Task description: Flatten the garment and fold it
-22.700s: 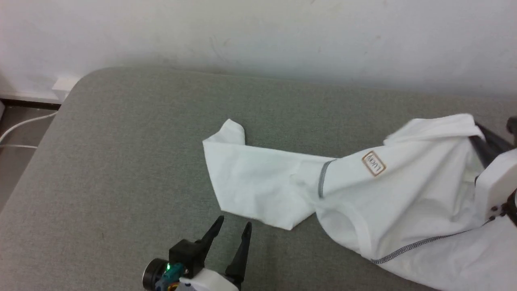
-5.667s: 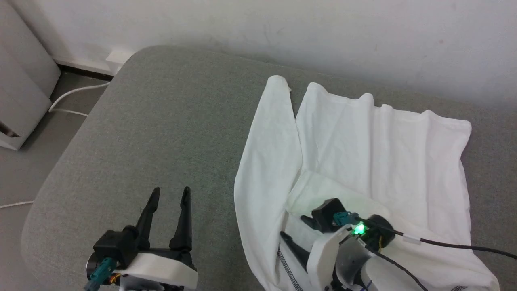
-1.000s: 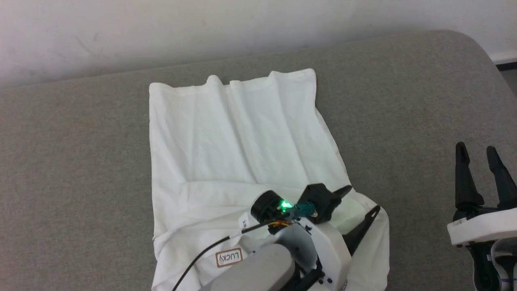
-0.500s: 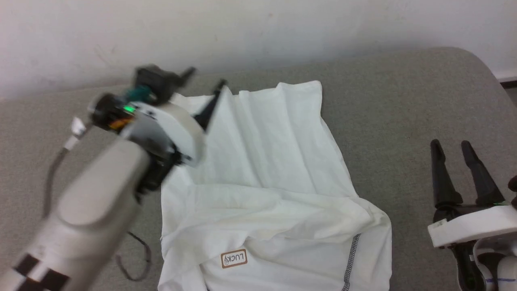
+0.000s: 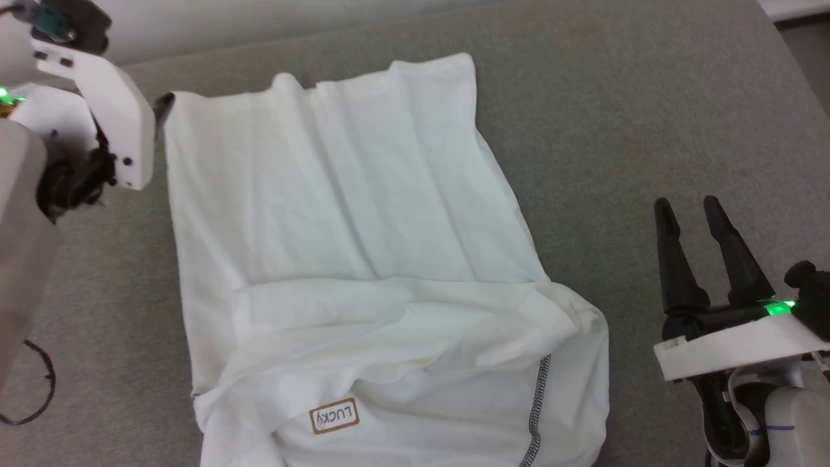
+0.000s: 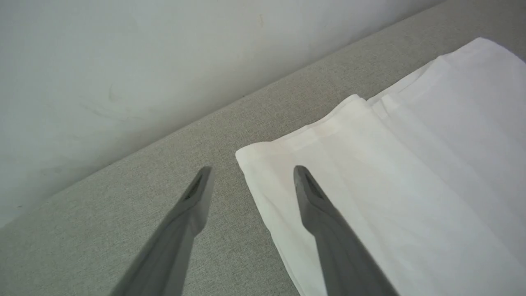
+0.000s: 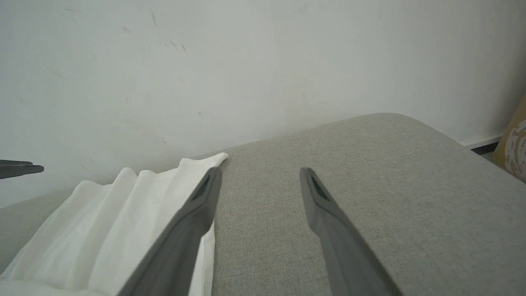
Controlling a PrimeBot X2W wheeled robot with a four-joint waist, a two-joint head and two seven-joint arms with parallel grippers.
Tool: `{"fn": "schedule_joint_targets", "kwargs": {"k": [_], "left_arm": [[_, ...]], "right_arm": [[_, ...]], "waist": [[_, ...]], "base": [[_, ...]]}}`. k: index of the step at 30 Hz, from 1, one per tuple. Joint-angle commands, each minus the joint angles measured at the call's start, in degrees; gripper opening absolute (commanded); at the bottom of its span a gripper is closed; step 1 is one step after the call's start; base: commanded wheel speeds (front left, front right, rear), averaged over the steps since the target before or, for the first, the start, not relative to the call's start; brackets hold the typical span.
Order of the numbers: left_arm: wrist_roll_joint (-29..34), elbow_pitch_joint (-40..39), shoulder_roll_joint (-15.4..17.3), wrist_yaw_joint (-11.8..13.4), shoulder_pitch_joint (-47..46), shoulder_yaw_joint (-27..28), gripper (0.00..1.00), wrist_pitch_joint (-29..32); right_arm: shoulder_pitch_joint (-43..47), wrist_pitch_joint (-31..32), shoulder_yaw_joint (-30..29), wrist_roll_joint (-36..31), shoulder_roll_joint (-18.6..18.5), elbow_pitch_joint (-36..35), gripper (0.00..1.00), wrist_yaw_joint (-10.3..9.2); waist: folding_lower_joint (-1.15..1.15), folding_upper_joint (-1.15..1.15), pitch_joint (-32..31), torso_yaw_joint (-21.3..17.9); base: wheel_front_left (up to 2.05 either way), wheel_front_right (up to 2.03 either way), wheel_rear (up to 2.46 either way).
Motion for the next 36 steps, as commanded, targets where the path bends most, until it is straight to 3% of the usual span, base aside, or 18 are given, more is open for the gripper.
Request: {"fn": "schedule_joint_targets", "kwargs": {"k": [1,7,12,15,21,22,23,27,30,36], "left_arm": [[-0.4,0.9,0.4,-0.6,-1.2,-0.1,1.0,0.8],[0.6,4.8,1.9,-0.7,-4.5,-1.3,1.0,5.3],[2.8,8.6,3.4,2.5,-6.0,-2.1,1.0,6.9],[2.6,9.6,3.4,1.7,-6.1,-2.2,1.0,6.6],[-2.2,10.3,2.0,-2.3,-4.2,-2.8,1.0,9.8],[-2.5,9.9,2.0,-2.5,-3.9,-3.3,0.44,10.5],[-2.9,9.5,2.1,-2.7,-3.8,-3.5,0.0,10.7],[-4.4,8.2,1.5,-2.9,-3.7,-2.5,0.0,7.9],[-4.0,7.5,0.7,-1.2,-4.1,-1.0,0.0,2.3],[-1.3,6.2,-1.1,0.7,-4.5,-0.7,0.0,-7.7]], "right_arm": [[-1.0,-0.4,0.4,0.3,0.2,0.2,1.0,-0.05],[-2.3,-1.6,1.5,0.5,0.2,1.1,1.0,-0.05],[-2.8,-2.5,2.0,0.8,0.2,2.0,1.0,-0.05],[-2.9,-2.7,2.0,0.9,0.2,2.2,1.0,-0.05],[-3.2,-3.0,1.5,0.9,0.2,3.4,1.0,-0.05],[-3.3,-3.0,1.3,0.8,0.2,3.5,1.0,-0.05],[-3.4,-3.0,1.1,0.7,0.2,3.7,1.0,-0.05],[-3.8,-2.4,-0.1,-0.5,0.2,3.6,1.0,-0.05],[-4.5,-1.1,-1.1,-2.4,-0.7,2.6,1.0,-0.05],[-9.0,6.7,-0.9,-1.9,-8.2,-1.7,1.0,-0.05]], "waist": [[-0.01,0.0,5.9,-4.6],[-0.01,0.0,8.8,-5.7],[-0.01,0.0,10.3,-6.1],[-0.01,0.0,10.7,-6.1],[-0.01,0.0,11.4,-5.5],[-0.01,0.0,11.4,-5.3],[-0.01,0.0,11.5,-5.1],[-0.01,0.0,11.1,-3.8],[-0.01,0.0,10.2,-2.2],[-0.01,0.0,7.9,2.8]], "base": [[0.0,0.0,0.0],[0.0,0.0,0.0],[0.0,0.0,0.0],[0.0,0.0,0.0],[0.0,0.0,0.0],[0.0,0.0,0.0],[0.0,0.0,0.0],[0.0,0.0,0.0],[0.0,0.0,0.0],[0.0,0.0,0.0]]}}
